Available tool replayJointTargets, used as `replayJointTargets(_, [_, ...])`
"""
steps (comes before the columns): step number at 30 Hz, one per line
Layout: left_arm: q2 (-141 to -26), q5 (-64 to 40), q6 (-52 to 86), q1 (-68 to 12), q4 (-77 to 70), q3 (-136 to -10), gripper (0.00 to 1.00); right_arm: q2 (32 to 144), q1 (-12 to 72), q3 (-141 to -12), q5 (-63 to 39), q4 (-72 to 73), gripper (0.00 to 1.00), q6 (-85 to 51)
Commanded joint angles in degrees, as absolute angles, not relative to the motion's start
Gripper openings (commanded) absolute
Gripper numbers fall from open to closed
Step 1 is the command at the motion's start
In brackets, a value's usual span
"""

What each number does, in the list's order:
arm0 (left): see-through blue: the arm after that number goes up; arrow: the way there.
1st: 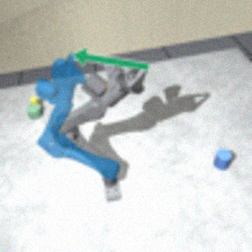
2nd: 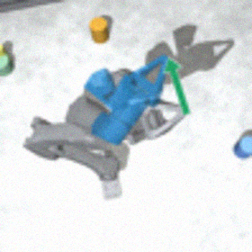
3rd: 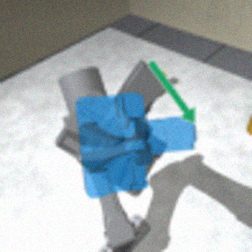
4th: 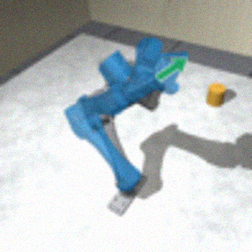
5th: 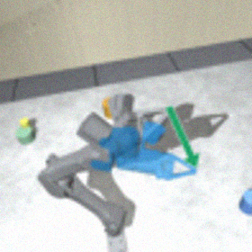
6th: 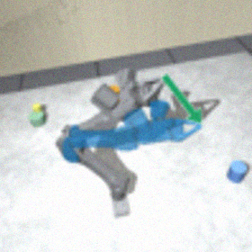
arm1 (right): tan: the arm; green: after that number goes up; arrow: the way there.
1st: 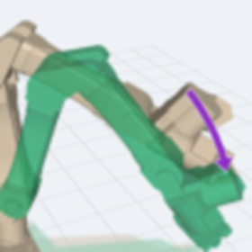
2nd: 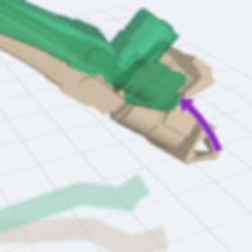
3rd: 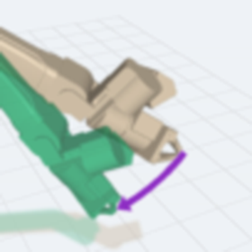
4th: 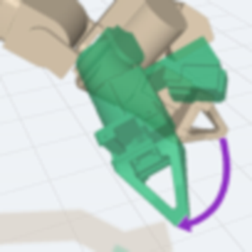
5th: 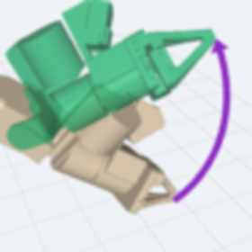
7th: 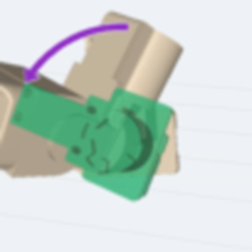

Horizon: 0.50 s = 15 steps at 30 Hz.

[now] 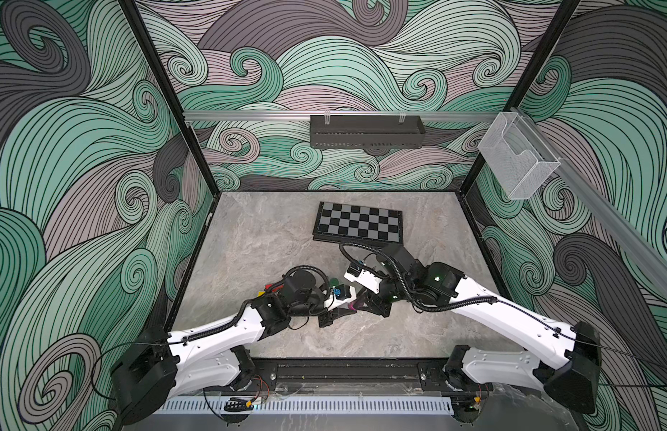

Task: Close the paint jar lid
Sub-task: Close the lid on the paint jar.

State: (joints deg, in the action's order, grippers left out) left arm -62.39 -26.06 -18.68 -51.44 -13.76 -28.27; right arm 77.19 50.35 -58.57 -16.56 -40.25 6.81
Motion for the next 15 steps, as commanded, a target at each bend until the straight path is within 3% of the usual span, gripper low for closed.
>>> replayJointTargets(1, [-60.56,-27.67,-18.77,-51.42,-20.71,-31.88,0.11,77.29,51.54,-57.08,-16.34,-34.66,0.20,11.90])
replayJointTargets(15, [-61.08,-31.64,-19.25,-51.50,-17.50,-33.05,0.11,73.17,51.55,-52.02,-21.35,-29.55,0.18,21.81])
